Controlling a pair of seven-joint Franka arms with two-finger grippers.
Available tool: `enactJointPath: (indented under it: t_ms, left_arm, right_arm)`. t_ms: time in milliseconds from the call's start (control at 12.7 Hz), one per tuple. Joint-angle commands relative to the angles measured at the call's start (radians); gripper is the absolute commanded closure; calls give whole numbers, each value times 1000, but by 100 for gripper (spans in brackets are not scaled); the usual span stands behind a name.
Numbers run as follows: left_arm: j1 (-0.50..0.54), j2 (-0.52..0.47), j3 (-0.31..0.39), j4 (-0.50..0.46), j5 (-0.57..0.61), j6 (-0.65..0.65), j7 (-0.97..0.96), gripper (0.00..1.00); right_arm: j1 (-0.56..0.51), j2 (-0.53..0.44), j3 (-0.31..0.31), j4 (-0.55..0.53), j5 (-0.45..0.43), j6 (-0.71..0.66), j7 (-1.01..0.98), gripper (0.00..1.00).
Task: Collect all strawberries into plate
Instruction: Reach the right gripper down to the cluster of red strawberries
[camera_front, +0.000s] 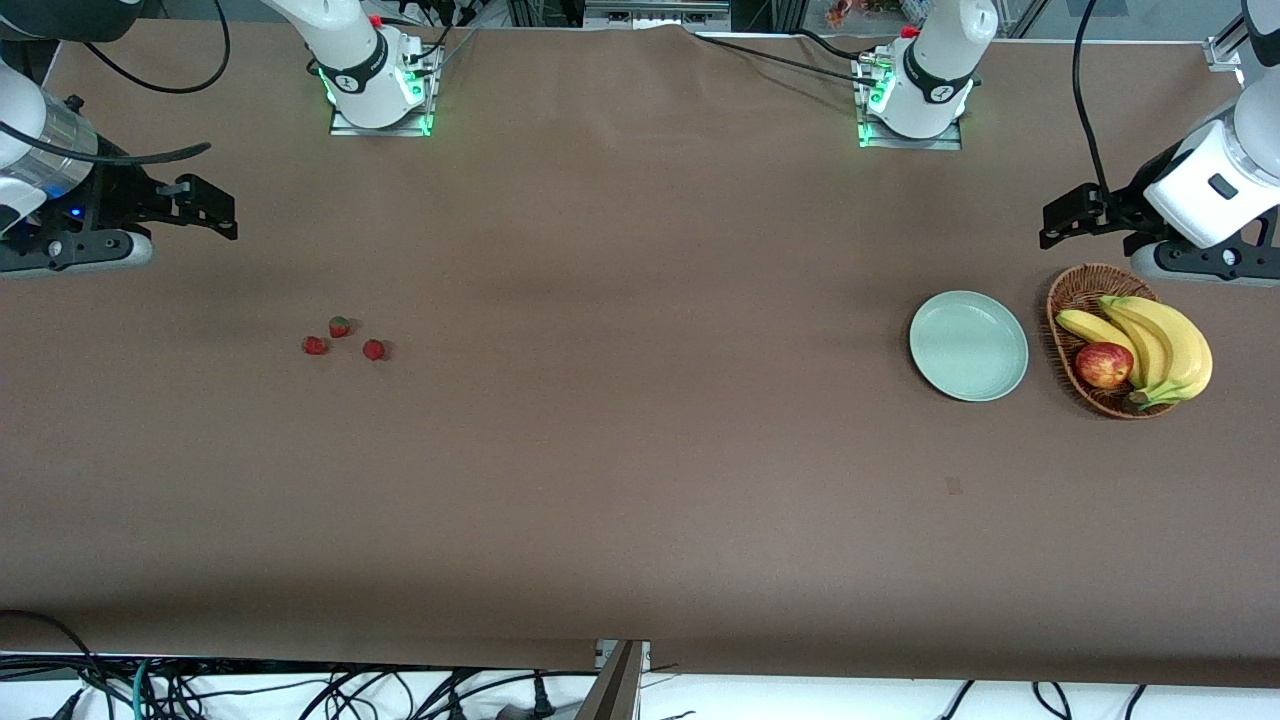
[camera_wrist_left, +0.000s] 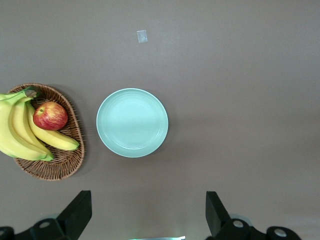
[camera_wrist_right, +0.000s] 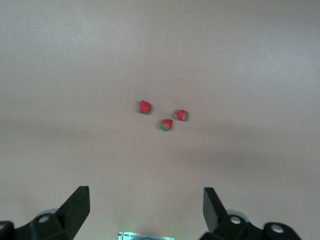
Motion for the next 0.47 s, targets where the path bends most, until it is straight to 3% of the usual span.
enactJointPath:
  t_ms: [0, 393]
  left_arm:
    - [-8, 1, 5, 13, 22, -8, -17, 0]
    - [-8, 2, 3, 16, 23, -4, -17, 0]
  right_arm:
    - [-23, -12, 19, -12, -16, 9, 5, 0]
    - [-18, -3, 19, -9, -20, 6, -6, 0]
